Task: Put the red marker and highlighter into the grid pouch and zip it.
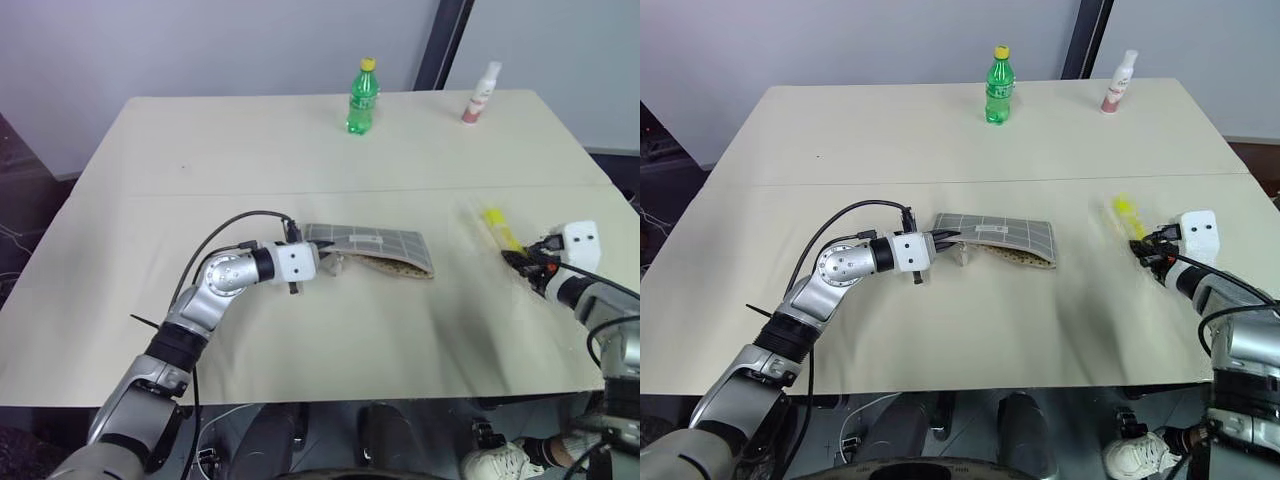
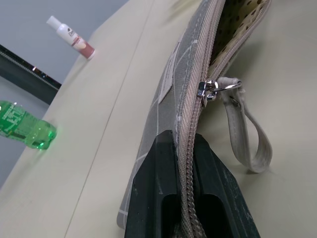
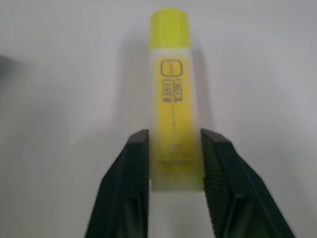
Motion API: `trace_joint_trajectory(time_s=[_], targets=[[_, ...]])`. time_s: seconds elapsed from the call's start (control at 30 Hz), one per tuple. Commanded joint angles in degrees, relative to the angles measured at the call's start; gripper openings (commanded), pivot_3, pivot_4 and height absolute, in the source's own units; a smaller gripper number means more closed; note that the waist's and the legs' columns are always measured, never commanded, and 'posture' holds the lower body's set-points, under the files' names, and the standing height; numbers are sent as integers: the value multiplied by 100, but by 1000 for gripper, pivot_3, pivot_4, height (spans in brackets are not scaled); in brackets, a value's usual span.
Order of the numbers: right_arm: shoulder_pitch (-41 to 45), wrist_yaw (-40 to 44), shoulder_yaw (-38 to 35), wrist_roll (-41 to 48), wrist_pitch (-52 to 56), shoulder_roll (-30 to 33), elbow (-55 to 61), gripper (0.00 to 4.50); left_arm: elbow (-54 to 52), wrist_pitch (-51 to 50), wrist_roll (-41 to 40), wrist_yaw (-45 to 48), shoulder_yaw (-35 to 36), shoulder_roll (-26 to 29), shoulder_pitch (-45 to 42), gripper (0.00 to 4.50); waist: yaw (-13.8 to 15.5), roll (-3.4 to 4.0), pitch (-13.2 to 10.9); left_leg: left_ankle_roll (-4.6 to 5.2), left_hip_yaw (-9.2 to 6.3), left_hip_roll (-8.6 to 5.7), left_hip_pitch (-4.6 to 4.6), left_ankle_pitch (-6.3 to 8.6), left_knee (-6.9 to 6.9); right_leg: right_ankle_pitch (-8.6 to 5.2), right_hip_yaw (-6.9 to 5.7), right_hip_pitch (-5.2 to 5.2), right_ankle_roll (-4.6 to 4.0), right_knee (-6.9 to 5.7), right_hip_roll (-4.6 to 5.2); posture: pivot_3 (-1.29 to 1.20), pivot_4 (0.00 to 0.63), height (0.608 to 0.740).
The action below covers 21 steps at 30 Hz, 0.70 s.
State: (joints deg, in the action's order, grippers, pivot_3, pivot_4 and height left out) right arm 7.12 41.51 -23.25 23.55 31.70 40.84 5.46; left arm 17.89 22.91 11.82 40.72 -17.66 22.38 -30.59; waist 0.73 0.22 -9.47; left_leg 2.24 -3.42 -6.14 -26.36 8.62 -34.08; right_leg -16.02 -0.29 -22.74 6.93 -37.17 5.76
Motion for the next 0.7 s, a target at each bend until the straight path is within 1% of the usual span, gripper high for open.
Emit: trace_joint_trajectory(time_s=[0.03,0.1,0.2,0.27,0.3,0.43,0.53,0.6,0.7], targets=[[-328,955,-357,1528,230,228,2046,876,-84,67,-49,-62,39,-22,-109,0,-8,0,0,1,0,4,1,0,-1,0,0,1,0,0,-3,0,150,740],[-687,1137,-387,2035,559,414,2710,876,-44,98,-44,-53,25,-34,-132,0,5,-4,0,-6,-6,7,2,5,-1,-1,-3,5,-1,2,-5,0,150,740],[-1517,1462,125,1515,496,940,3231,876,30,130,-37,-47,-2,-74,-193,0,49,-11,0,-7,-10,3,3,6,-5,-14,-9,-2,-24,19,3,0,150,740],[-1810,1382,448,1041,360,1159,3173,876,74,152,-32,-47,-14,-95,-232,0,39,-11,0,-7,-4,-2,2,7,-7,-14,-7,4,-25,37,10,0,150,740],[-1864,1341,516,938,302,1194,3125,876,86,162,-30,-47,-17,-102,-241,0,19,-11,0,-7,-1,-3,1,7,-7,-14,-6,7,-26,48,11,0,150,740],[-1729,974,638,612,168,997,2672,876,87,194,-78,-26,-17,-155,-288,0,6,-11,0,-7,4,-3,1,7,-6,-9,-6,16,-30,69,14,0,150,740],[-1570,962,568,714,115,894,2524,876,83,206,-68,-18,-9,-175,-295,0,9,-11,-1,-3,4,-2,0,10,0,-8,-8,13,-27,73,13,0,150,740],[-1509,973,569,697,88,905,2445,876,82,210,-56,-19,-9,-176,-289,0,10,-11,-1,0,3,-1,-1,10,4,1,-9,9,-11,73,10,0,150,740],[-1421,915,582,695,151,914,2381,876,45,193,-56,-10,-9,-179,-285,0,14,-12,-1,1,1,0,-1,10,4,3,-10,10,-8,73,9,0,150,740]])
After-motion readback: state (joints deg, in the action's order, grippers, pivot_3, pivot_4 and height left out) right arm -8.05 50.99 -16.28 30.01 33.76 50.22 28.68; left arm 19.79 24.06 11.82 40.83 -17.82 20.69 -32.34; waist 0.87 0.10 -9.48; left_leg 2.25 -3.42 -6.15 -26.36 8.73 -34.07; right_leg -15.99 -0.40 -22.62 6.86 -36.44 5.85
